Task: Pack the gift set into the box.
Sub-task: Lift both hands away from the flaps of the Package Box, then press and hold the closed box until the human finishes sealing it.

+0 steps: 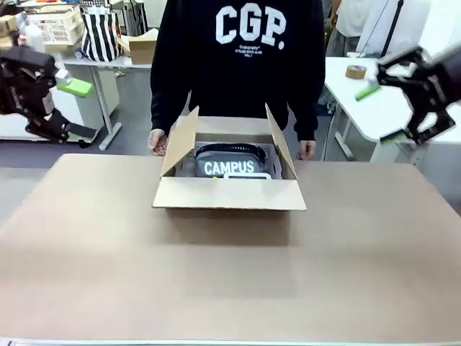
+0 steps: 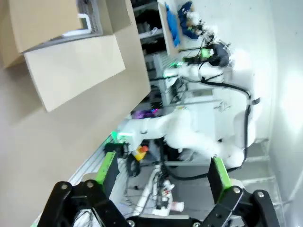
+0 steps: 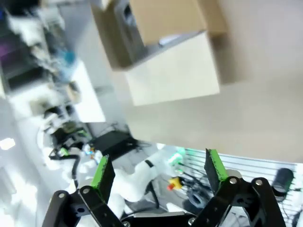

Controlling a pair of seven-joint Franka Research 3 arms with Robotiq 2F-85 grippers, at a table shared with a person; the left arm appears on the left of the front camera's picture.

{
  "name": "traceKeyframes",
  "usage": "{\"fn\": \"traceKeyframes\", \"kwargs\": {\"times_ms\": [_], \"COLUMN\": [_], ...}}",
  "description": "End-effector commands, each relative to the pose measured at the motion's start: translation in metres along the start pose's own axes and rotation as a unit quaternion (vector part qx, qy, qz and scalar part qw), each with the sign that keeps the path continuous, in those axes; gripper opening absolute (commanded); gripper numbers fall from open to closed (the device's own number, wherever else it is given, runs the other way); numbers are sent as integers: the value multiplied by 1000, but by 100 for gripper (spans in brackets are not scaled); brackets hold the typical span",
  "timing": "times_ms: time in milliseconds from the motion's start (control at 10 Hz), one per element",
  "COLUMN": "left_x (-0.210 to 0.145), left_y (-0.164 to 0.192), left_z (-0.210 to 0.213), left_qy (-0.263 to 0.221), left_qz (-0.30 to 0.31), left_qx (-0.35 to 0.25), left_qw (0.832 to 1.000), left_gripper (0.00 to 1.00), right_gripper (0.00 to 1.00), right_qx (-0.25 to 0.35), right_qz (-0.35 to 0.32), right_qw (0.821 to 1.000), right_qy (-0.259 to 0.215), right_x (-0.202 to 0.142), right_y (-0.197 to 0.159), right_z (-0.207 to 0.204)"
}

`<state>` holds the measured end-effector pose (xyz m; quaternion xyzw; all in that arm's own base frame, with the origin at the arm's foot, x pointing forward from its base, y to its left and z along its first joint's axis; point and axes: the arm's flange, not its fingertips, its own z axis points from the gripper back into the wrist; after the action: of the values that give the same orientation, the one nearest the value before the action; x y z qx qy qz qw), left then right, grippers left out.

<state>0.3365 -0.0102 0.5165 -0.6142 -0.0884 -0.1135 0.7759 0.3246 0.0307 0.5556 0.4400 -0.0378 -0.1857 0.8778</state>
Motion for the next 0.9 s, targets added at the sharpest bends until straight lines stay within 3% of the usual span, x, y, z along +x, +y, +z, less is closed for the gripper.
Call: {"fn": "traceKeyframes", "kwargs": {"times_ms": [0, 100, 200, 800], "left_x": [16, 19, 0, 0], "left_y": [26, 43, 21, 21], "left_z": [41, 63, 29, 29], "left_qy": [-84, -143, -35, -35], "left_qz": [123, 169, 56, 56], "left_qx": [-43, -58, -16, -16], "left_qw": [988, 973, 998, 998], "left_gripper": [100, 100, 100, 100], "right_gripper": [100, 100, 100, 100], "right_qx": [85, 94, 39, 39], "right_qz": [80, 85, 13, 13], "right_qw": [992, 986, 999, 999], "right_qy": [-54, -112, -26, -26], "right_x": [18, 27, 7, 7], "right_y": [-46, -57, -28, -28], "right_z": [14, 12, 17, 17]}}
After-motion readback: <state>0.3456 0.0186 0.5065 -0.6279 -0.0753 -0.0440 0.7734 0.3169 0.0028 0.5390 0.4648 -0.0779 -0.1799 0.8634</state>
